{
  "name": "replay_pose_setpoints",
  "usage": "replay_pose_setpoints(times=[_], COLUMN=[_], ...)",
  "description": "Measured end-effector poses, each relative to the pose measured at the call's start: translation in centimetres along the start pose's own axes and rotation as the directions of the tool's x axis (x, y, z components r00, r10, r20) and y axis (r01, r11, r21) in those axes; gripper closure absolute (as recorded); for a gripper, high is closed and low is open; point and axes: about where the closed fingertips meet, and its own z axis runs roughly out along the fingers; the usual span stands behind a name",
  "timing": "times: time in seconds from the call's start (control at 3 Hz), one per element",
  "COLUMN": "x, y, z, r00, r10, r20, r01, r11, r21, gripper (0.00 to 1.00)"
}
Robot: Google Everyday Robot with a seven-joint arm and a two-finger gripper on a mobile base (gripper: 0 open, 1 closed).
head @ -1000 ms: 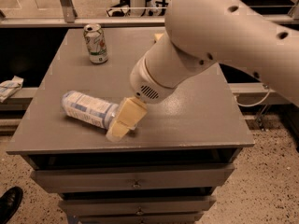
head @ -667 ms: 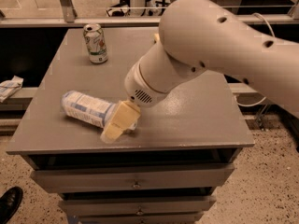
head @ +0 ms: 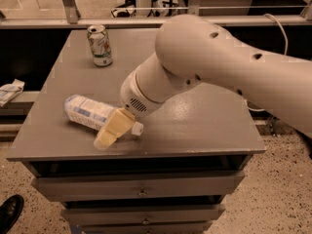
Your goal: Move blue plastic bottle near 7up can
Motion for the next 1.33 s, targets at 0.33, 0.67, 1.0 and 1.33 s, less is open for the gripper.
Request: replay_pose_setpoints(times=[0.33, 0.67, 1.0, 1.33], x=[-0.7, -0.9, -0.7, 0.3], y=[0.3, 0.5, -0.3, -2.8], z=[2.1, 3.1, 2.8, 0.6], r00=[1.000, 0.999, 1.000, 1.000], r10=[0.007, 0.011, 0.007, -0.004], r20=[0.022, 0.031, 0.026, 0.004], r01=[-0.007, -0.011, -0.007, 0.003], r11=[0.9999, 0.9999, 0.9999, 0.9977], r21=[-0.010, -0.009, 0.011, 0.068], gripper=[0.24, 0.47, 0.69, 0.94])
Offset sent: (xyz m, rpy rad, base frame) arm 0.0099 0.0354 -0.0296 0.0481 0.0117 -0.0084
